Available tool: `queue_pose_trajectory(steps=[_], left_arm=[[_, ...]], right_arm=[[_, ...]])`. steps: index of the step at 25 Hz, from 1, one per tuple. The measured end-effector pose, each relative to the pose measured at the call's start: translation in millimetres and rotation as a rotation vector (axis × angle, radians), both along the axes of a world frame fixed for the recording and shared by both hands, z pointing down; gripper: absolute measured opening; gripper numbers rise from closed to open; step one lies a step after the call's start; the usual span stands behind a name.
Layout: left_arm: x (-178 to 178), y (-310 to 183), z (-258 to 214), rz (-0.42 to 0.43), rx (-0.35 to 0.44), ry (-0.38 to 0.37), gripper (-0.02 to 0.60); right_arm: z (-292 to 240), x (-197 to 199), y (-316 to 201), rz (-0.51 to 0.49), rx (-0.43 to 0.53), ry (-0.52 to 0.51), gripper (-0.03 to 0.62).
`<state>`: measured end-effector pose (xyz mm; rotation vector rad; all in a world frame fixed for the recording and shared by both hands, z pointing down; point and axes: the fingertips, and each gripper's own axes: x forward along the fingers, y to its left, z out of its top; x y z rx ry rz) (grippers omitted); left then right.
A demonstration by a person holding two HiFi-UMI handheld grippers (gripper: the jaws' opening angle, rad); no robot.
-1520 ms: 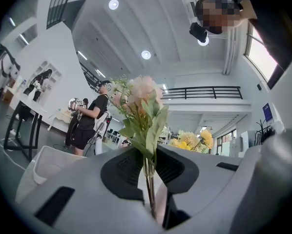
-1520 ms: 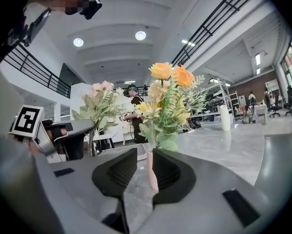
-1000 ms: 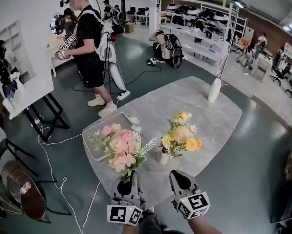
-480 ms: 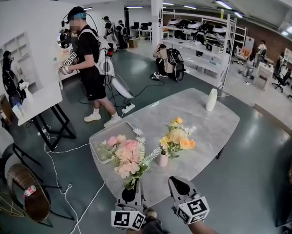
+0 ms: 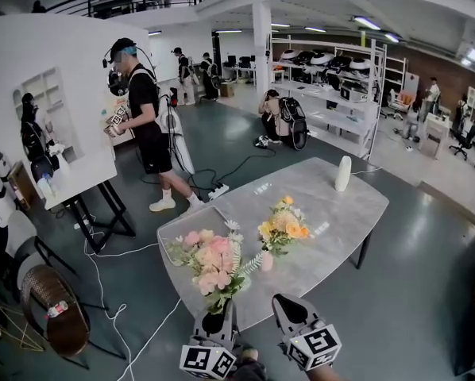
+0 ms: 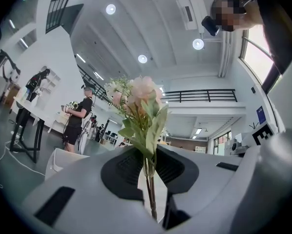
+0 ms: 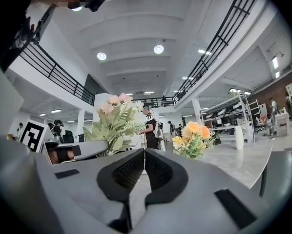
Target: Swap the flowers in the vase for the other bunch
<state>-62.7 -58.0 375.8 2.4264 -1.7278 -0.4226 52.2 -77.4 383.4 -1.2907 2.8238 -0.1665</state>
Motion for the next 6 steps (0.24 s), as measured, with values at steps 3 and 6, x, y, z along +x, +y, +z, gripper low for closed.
queue_pose_trajectory(steps=[3, 6], left_arm=[[7.4, 14.7, -6.4, 0.007, -0.004, 0.008, 0.069], [12.4, 32.4, -11.6, 0.002, -0.004, 0.033, 0.069]], right_arm=[[-8.7, 2.7, 17.0, -0.027, 0.002, -0.024, 0.026], [-11.5, 9.6, 38.7, -0.042, -0.015, -0.021, 0.026]])
